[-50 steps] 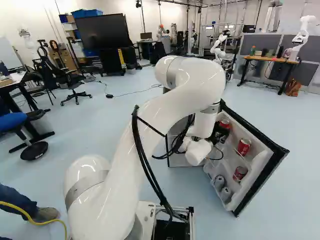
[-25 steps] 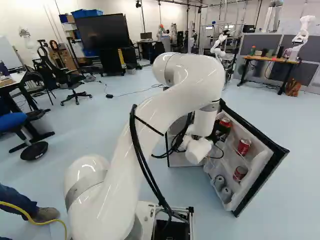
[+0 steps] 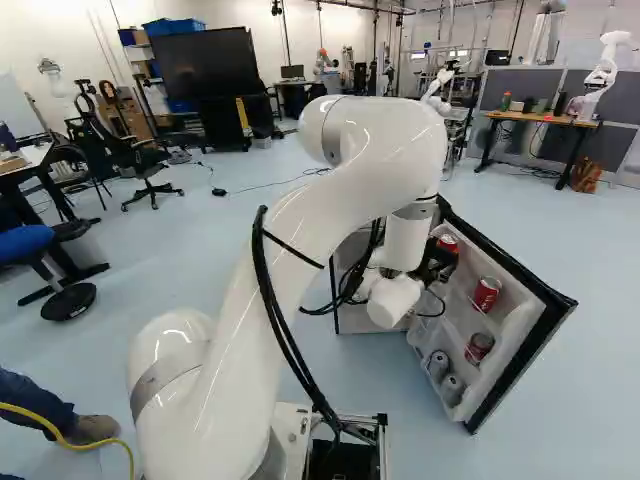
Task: Grab a drink from the fridge
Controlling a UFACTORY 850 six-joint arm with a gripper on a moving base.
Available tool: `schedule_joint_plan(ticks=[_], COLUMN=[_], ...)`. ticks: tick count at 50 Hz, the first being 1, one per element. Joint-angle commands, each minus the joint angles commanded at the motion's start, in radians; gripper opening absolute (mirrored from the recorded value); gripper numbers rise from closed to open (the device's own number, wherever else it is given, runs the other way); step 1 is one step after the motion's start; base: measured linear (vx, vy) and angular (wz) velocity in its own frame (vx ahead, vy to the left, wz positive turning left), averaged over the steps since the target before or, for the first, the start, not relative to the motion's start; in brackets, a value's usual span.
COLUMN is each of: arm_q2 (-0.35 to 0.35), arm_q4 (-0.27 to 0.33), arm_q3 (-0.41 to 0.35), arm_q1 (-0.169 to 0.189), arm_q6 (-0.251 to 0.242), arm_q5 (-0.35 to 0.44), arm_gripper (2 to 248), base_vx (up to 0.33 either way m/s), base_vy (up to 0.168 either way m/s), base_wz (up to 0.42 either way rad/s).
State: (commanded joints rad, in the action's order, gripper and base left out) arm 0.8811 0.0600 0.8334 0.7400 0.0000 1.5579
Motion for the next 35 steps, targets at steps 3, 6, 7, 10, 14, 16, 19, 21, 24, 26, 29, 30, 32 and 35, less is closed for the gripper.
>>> schedule_joint_plan(ticks=[3,6,7,10,14,16,19,21,24,26,29,30,32,35], arm_q2=[-0.005,-0.010,-0.012,-0.016,-0.023,-0.027,-0.036,-0.043,-0.054,-0.061,-0.072,-0.076,-0.084,-0.095], arm_q4=[0.000,0.000,0.000,0.000,0.000,0.000,0.000,0.000,0.000,0.000,0.000,0.000,0.000,0.000], arm_q3=[-0.008,-0.017,-0.019,-0.028,-0.039,-0.044,-0.054,-0.060,-0.070,-0.076,-0.085,-0.087,-0.093,-0.101], arm_q1=[0.000,-0.001,-0.001,-0.001,-0.002,-0.002,-0.003,-0.003,-0.003,-0.003,-0.003,-0.003,-0.003,-0.003], arm_q6=[0.000,0.000,0.000,0.000,0.000,0.000,0.000,0.000,0.000,0.000,0.000,0.000,0.000,0.000], arm_q5=[0.000,0.000,0.000,0.000,0.000,0.000,0.000,0.000,0.000,0.000,0.000,0.000,0.000,0.000], arm_gripper=[91,91,91,91,91,91,91,91,91,91,91,91,91,91], base_vx=[0.000,0.000,0.000,0.000,0.000,0.000,0.000,0.000,0.000,0.000,0.000,0.000,0.000,0.000], base_vy=[0.000,0.000,0.000,0.000,0.000,0.000,0.000,0.000,0.000,0.000,0.000,0.000,0.000,0.000], base_wz=[0.000,0.000,0.000,0.000,0.000,0.000,0.000,0.000,0.000,0.000,0.000,0.000,0.000,0.000])
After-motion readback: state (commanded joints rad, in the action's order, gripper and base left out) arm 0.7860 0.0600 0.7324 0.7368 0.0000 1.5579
